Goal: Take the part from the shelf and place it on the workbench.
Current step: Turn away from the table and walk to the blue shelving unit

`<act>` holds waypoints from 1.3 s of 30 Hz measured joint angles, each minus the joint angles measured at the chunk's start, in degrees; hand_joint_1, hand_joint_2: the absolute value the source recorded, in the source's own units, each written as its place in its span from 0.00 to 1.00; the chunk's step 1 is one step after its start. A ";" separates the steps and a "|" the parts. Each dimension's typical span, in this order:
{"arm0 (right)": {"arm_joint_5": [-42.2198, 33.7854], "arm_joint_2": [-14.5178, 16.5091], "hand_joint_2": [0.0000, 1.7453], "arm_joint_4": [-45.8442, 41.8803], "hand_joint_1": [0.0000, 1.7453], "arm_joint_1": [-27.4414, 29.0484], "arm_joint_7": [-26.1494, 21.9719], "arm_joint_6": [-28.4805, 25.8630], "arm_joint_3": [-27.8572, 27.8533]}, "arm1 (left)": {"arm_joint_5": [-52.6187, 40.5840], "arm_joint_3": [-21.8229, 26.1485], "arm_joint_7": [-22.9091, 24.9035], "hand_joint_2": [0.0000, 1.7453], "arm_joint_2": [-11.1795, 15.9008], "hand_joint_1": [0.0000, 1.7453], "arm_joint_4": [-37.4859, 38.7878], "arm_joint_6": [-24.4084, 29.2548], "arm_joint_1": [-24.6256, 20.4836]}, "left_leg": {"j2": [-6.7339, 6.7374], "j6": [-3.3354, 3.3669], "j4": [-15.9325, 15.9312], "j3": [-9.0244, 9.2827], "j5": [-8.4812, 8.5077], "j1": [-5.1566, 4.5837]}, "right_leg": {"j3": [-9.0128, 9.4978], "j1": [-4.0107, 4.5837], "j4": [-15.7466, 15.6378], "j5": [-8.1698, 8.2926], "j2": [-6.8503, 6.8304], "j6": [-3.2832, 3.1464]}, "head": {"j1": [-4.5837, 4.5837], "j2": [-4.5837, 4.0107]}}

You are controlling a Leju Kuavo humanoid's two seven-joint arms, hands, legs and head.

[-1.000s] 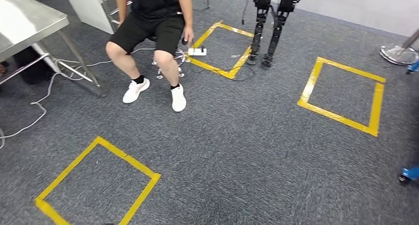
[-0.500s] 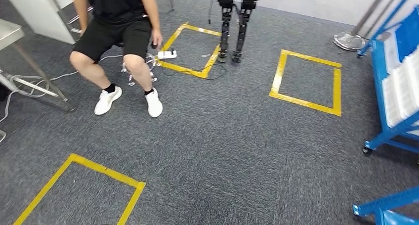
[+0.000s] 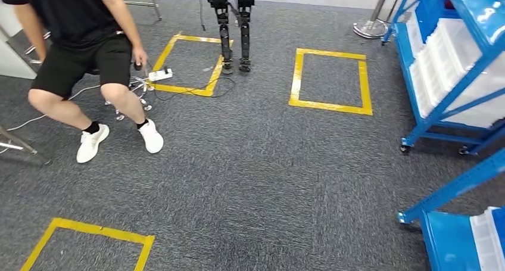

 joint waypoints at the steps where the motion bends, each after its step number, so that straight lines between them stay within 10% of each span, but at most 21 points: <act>1: -0.01 0.01 0.00 0.00 0.00 0.02 0.04 0.00 0.00 | -0.03 0.00 0.12 0.00 -0.02 0.00 0.02 0.00 0.11 | -0.43 0.09 3.06 -1.60 -0.91 -0.01 | -0.03 0.21 0.02 0.01 0.74 -0.09 | -0.03 -0.01; 3: -0.03 -0.01 0.00 0.00 0.00 0.13 0.03 0.01 -0.01 | 0.07 0.00 0.27 0.00 -0.02 0.00 0.02 0.01 0.22 | -0.84 0.48 3.31 -2.21 0.70 -0.02 | 0.04 0.53 0.08 0.03 2.34 -0.15 | -0.04 -0.01; 6: 0.02 0.00 0.00 0.00 0.00 0.11 0.06 0.02 -0.02 | 0.04 -0.01 0.31 0.00 -0.02 0.00 0.02 0.02 0.23 | -3.81 1.37 -7.25 2.31 6.57 -0.01 | 0.18 0.76 0.25 0.07 4.56 -0.04 | 0.01 -0.01; 8: 0.03 0.04 0.00 0.00 0.00 0.00 0.08 0.01 -0.02 | -0.02 -0.02 0.42 0.00 -0.02 0.00 0.03 0.04 0.22 | -5.44 1.67 -10.82 3.83 7.58 -0.24 | -0.19 0.75 0.31 0.29 5.80 0.38 | 0.02 -0.01; 10: 0.05 0.03 0.00 0.01 0.00 0.15 0.07 0.00 -0.02 | -0.01 -0.01 0.51 0.00 -0.05 0.00 0.03 0.07 0.15 | -4.36 2.08 -11.34 4.00 7.82 -0.57 | -0.71 0.60 0.16 0.64 6.79 1.12 | 0.01 -0.01; 13: 0.14 -0.06 0.00 0.01 0.00 0.33 0.05 0.00 -0.02 | -0.03 0.01 0.51 0.00 -0.13 0.00 0.02 0.13 0.09 | -2.07 3.20 -12.73 4.45 8.79 -0.58 | -2.97 0.74 3.64 -1.11 3.26 1.32 | 0.26 0.00; 17: 0.22 -0.11 0.00 0.01 0.00 0.21 0.02 0.00 -0.02 | -0.02 0.02 0.52 0.00 -0.13 0.00 0.03 0.27 0.31 | 1.60 3.49 -12.90 4.29 8.86 -0.96 | -9.07 0.42 16.23 -6.02 -0.19 1.31 | 0.46 0.00; 21: 0.25 -0.25 0.00 0.01 0.00 0.26 0.03 0.00 -0.02 | -0.02 0.01 0.52 0.00 -0.20 0.00 0.03 0.39 0.30 | 4.40 2.87 -12.75 4.59 8.44 -1.16 | -1.81 0.22 4.40 -1.90 -3.77 2.86 | 0.56 -0.01; 23: 0.25 -0.25 0.00 0.00 0.00 0.06 0.03 0.00 -0.02 | -0.02 0.02 0.52 0.00 -0.21 0.00 0.03 0.46 0.25 | 5.57 2.22 -12.66 4.93 8.06 -1.48 | 0.79 0.51 -0.11 -0.75 -5.44 2.38 | 0.43 -0.01; 25: 0.25 -0.24 0.00 0.01 0.00 0.10 0.07 0.00 -0.04 | -0.03 0.02 0.55 0.00 -0.26 0.00 0.04 0.48 0.05 | 6.66 1.58 -12.72 5.27 7.80 -1.41 | 0.62 0.67 -0.43 -0.60 -4.28 1.56 | 0.27 -0.01; 28: 0.25 -0.28 0.00 0.00 0.00 0.23 0.16 -0.02 -0.08 | -0.05 0.01 0.59 0.00 -0.37 0.00 0.03 0.51 -0.19 | 3.68 0.56 -9.36 4.22 5.07 -0.79 | 0.81 0.03 -0.75 -0.23 -2.35 0.33 | -0.04 0.00; 32: 0.25 -0.24 0.00 0.00 0.00 0.09 0.22 -0.04 -0.09 | -0.14 0.00 0.81 0.00 -0.39 0.00 0.15 0.57 0.23 | -0.57 0.39 4.42 -2.22 -1.21 -0.57 | 0.65 0.34 -0.73 0.03 0.65 -0.47 | -0.38 0.00; 37: 0.35 -0.25 0.00 0.00 0.00 0.12 0.22 -0.03 -0.09 | -0.14 0.00 0.94 0.00 -0.39 0.00 0.24 0.61 0.25 | -4.97 0.93 -8.22 2.56 7.30 0.01 | 0.76 0.62 -0.35 0.05 4.63 -0.23 | -0.37 -0.01; 39: 0.37 -0.23 0.00 0.00 0.00 0.05 0.22 -0.02 -0.09 | -0.16 0.00 1.00 0.00 -0.42 0.00 0.29 0.63 0.21 | -6.35 1.29 -10.73 3.35 8.01 -0.13 | 0.04 0.70 -0.17 0.27 6.03 0.53 | -0.33 0.00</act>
